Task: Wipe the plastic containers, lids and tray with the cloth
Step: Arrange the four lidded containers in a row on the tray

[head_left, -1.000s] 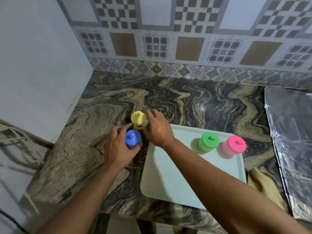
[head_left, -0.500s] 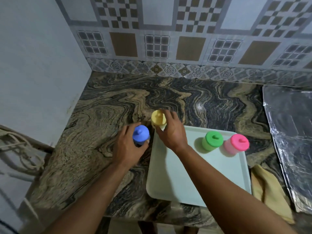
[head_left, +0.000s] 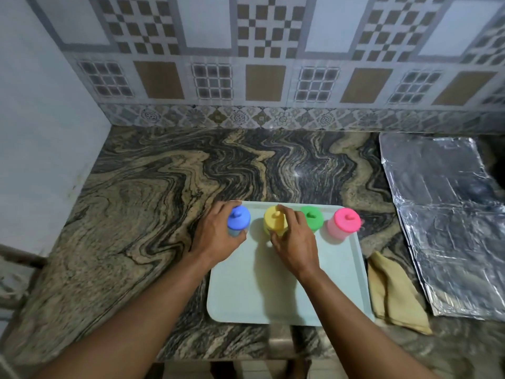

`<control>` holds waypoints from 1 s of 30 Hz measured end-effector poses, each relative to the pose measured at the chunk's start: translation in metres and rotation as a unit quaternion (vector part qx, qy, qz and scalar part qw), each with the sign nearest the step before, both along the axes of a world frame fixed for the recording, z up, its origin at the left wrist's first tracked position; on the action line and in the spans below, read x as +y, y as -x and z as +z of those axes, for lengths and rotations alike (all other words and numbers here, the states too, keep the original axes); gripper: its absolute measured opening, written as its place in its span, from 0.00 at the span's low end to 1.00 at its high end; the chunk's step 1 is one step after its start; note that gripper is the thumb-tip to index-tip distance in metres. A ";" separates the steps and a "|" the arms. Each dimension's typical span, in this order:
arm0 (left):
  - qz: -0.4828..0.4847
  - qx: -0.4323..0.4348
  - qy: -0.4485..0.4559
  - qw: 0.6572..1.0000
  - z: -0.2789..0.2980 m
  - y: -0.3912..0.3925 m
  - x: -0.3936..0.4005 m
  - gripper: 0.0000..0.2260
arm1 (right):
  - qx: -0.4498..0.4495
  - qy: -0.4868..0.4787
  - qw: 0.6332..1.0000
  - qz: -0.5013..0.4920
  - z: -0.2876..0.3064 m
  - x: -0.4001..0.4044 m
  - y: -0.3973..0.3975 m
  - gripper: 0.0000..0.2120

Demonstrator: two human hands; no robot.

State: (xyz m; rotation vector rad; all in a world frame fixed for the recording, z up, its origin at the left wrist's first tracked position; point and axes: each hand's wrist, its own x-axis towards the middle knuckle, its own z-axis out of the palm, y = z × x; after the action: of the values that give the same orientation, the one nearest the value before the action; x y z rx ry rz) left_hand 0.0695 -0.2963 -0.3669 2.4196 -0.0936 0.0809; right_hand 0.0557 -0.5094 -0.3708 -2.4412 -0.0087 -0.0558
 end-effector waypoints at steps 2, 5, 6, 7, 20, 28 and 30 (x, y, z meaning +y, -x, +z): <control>0.008 -0.003 0.002 1.000 -0.002 -0.001 -0.001 0.29 | -0.001 0.001 1.000 0.005 0.000 0.001 -0.001 0.31; 0.016 0.001 0.000 1.000 -0.002 -0.002 -0.003 0.30 | 0.004 0.008 1.000 0.011 -0.001 0.000 -0.002 0.32; 0.018 0.003 0.000 1.000 -0.002 -0.002 -0.003 0.30 | 0.008 0.009 1.000 0.014 0.000 -0.001 -0.002 0.32; 0.018 0.006 -0.001 1.000 -0.001 -0.001 -0.003 0.31 | 0.011 0.008 1.000 0.020 0.001 -0.001 -0.002 0.33; 0.108 0.043 -0.005 0.993 -0.015 0.067 0.038 0.33 | -0.116 -0.071 0.981 -0.140 0.029 -0.097 0.060 0.10; 0.133 0.181 0.041 0.974 -0.027 0.092 0.038 0.21 | 0.115 0.126 0.976 -0.138 0.000 -0.143 0.072 0.17; 0.133 0.191 0.036 0.972 -0.029 0.092 0.036 0.19 | 0.124 0.154 0.969 -0.149 0.001 -0.144 0.067 0.13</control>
State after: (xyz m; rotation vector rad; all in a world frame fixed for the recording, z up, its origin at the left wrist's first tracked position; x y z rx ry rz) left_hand -0.0223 -0.2606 -0.3954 2.3173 0.4030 -0.2561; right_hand -0.0114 -0.6533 -0.3696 -2.7220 0.4948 0.1260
